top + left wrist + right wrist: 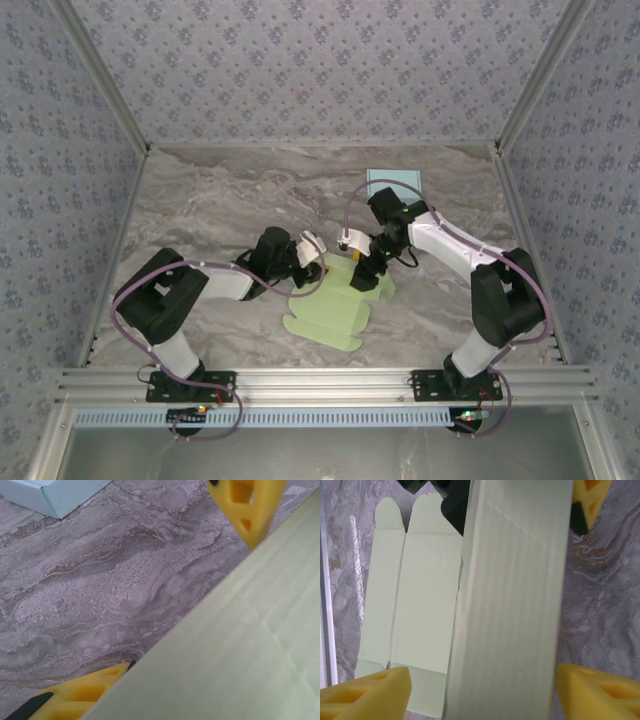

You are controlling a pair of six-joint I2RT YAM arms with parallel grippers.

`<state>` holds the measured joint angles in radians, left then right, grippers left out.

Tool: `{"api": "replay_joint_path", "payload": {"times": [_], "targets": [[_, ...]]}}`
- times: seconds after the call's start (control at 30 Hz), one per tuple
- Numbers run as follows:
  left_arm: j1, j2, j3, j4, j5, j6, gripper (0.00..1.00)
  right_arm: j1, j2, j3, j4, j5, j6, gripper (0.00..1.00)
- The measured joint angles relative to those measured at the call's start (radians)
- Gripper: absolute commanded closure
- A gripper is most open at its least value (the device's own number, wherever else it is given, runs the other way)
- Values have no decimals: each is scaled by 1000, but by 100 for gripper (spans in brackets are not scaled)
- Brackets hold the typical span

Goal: Fold the paper box

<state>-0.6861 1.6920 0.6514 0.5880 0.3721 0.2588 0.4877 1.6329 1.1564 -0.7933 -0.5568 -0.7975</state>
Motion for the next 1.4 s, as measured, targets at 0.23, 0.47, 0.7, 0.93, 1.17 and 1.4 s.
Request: {"api": "replay_joint_path", "payload": {"times": [0.23, 0.47, 0.7, 0.93, 1.17, 1.4], "targets": [[6, 0, -48, 91, -27, -20, 40, 16, 18, 1, 1, 42, 47, 56], [23, -16, -147, 177, -67, -79, 36, 28, 14, -5, 42, 108, 104, 62], [22, -67, -240, 259, -109, -186, 37, 69, -30, -36, 98, 232, 192, 61], [-3, -49, -241, 340, -227, -254, 42, 183, -79, -63, 206, 443, 399, 61], [-8, 85, -211, 455, -335, -256, 53, 254, -81, -89, 253, 558, 527, 61], [-8, 156, -205, 599, -362, -207, 60, 257, -87, -99, 257, 577, 574, 61]]}}
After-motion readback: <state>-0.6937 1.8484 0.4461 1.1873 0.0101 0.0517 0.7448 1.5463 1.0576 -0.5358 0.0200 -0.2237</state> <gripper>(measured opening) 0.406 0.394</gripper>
